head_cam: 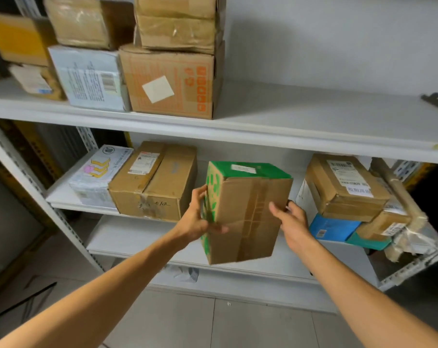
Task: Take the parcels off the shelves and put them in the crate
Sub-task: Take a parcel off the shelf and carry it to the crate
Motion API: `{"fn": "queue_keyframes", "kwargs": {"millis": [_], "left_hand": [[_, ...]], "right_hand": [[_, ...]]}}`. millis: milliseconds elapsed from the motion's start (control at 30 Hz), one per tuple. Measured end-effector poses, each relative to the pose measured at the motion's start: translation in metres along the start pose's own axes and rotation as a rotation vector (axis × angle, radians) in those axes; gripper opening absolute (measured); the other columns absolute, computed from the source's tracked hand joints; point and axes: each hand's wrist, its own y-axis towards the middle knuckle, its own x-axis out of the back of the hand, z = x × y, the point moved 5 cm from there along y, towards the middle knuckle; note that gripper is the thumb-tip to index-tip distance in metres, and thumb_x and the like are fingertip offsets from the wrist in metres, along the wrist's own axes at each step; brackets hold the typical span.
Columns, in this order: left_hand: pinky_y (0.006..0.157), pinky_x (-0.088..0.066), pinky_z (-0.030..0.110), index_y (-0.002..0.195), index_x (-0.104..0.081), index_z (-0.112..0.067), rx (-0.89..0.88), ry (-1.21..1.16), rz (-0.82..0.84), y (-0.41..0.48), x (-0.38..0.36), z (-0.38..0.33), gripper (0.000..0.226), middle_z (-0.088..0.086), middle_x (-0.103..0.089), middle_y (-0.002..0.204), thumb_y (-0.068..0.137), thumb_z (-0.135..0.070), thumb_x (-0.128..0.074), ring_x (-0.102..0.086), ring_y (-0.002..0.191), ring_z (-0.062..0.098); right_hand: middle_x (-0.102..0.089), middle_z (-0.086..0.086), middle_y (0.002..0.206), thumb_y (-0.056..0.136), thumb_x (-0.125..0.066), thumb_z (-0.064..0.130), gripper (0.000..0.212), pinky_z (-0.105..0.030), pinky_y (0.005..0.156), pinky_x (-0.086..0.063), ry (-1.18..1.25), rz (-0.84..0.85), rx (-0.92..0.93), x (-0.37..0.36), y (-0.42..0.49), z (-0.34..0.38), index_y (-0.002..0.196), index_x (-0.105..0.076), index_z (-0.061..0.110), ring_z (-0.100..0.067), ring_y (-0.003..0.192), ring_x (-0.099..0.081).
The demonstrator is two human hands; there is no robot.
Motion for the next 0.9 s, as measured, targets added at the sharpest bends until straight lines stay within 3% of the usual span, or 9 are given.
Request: {"fn": "queue_keyframes", "kwargs": {"millis": [67, 200, 267, 333, 433, 567, 667, 767, 900], "left_hand": [[0.095, -0.045, 0.021, 0.140, -0.024, -0.027, -0.090, 0.116, 0.003, -0.005, -0.006, -0.009, 0.115, 0.002, -0.041, 0.133, 0.049, -0.013, -0.093, -0.044, 0.123, 0.014], [0.101, -0.044, 0.041, 0.136, -0.032, -0.033, -0.131, 0.183, -0.090, -0.014, -0.023, -0.017, 0.111, 0.004, -0.043, 0.126, 0.042, -0.034, -0.091, -0.048, 0.118, 0.019], [0.096, -0.045, 0.037, 0.139, -0.034, -0.035, -0.121, 0.186, -0.100, -0.014, -0.023, -0.017, 0.108, 0.004, -0.045, 0.126, 0.043, -0.037, -0.083, -0.049, 0.117, 0.018], [0.088, -0.049, 0.037, 0.141, -0.037, -0.035, 0.003, 0.022, -0.063, -0.009, -0.015, -0.011, 0.101, 0.007, -0.049, 0.128, 0.050, -0.024, -0.079, -0.054, 0.115, 0.023], [0.087, -0.052, 0.045, 0.135, -0.047, -0.023, 0.252, -0.330, 0.049, -0.004, -0.002, 0.007, 0.072, 0.015, -0.059, 0.120, 0.065, -0.024, -0.066, -0.060, 0.106, 0.032], [0.055, -0.054, 0.025, 0.104, -0.054, -0.002, 0.432, -0.598, 0.100, -0.009, -0.007, 0.029, 0.043, 0.013, -0.066, 0.074, 0.080, -0.037, -0.051, -0.066, 0.063, 0.024], [0.063, -0.048, 0.028, 0.093, -0.058, -0.005, 0.416, -0.632, 0.160, -0.006, -0.014, 0.030, 0.047, 0.014, -0.060, 0.078, 0.086, -0.051, -0.046, -0.061, 0.069, 0.026], [0.066, -0.038, 0.029, 0.090, -0.058, -0.010, 0.370, -0.515, 0.111, 0.003, -0.014, 0.017, 0.060, 0.014, -0.053, 0.091, 0.085, -0.067, -0.041, -0.049, 0.078, 0.025], [0.070, -0.043, 0.032, 0.111, -0.063, -0.019, 0.430, -0.178, 0.082, 0.008, -0.017, 0.002, 0.085, 0.014, -0.058, 0.105, 0.076, -0.087, -0.026, -0.054, 0.089, 0.024]], "right_hand": [[-0.061, -0.010, 0.128, 0.092, -0.062, 0.022, 0.042, -0.037, 0.093, -0.050, 0.140, -0.026, -0.121, 0.008, 0.004, -0.002, 0.131, -0.053, 0.007, -0.021, 0.111, -0.061], [-0.064, -0.008, 0.117, 0.098, -0.050, 0.029, 0.024, -0.031, 0.067, -0.050, 0.109, -0.008, -0.188, 0.015, 0.004, -0.006, 0.116, -0.057, 0.014, -0.015, 0.087, -0.063], [-0.061, -0.007, 0.124, 0.096, -0.054, 0.034, 0.035, -0.038, 0.081, -0.052, 0.048, -0.024, -0.195, 0.018, 0.002, -0.006, 0.123, -0.054, 0.012, -0.020, 0.100, -0.062], [-0.059, -0.006, 0.129, 0.090, -0.064, 0.036, 0.045, -0.041, 0.095, -0.049, -0.043, -0.026, -0.185, 0.021, -0.001, 0.001, 0.129, -0.055, 0.015, -0.023, 0.114, -0.058], [-0.070, -0.007, 0.115, 0.081, -0.073, 0.026, 0.027, -0.035, 0.078, -0.052, -0.049, 0.078, -0.112, 0.023, -0.009, 0.016, 0.108, -0.070, 0.022, -0.021, 0.100, -0.064], [-0.067, -0.004, 0.119, 0.083, -0.069, 0.024, 0.033, -0.042, 0.075, -0.051, -0.043, 0.251, -0.096, 0.025, -0.019, 0.027, 0.116, -0.068, 0.027, -0.026, 0.111, -0.058], [-0.070, -0.002, 0.081, 0.088, -0.061, 0.035, 0.016, -0.032, 0.053, -0.049, -0.012, 0.277, -0.121, 0.034, -0.023, 0.022, 0.091, -0.070, 0.022, -0.017, 0.074, -0.066], [-0.066, -0.001, 0.061, 0.097, -0.051, 0.040, 0.039, -0.028, 0.052, -0.047, 0.078, 0.222, -0.147, 0.039, -0.020, 0.022, 0.069, -0.072, 0.021, -0.014, 0.056, -0.062], [-0.067, -0.013, 0.092, 0.094, -0.049, 0.052, 0.039, -0.027, 0.049, -0.045, -0.092, 0.137, -0.145, 0.039, -0.015, 0.034, 0.116, -0.061, 0.023, -0.020, 0.066, -0.060]]}}
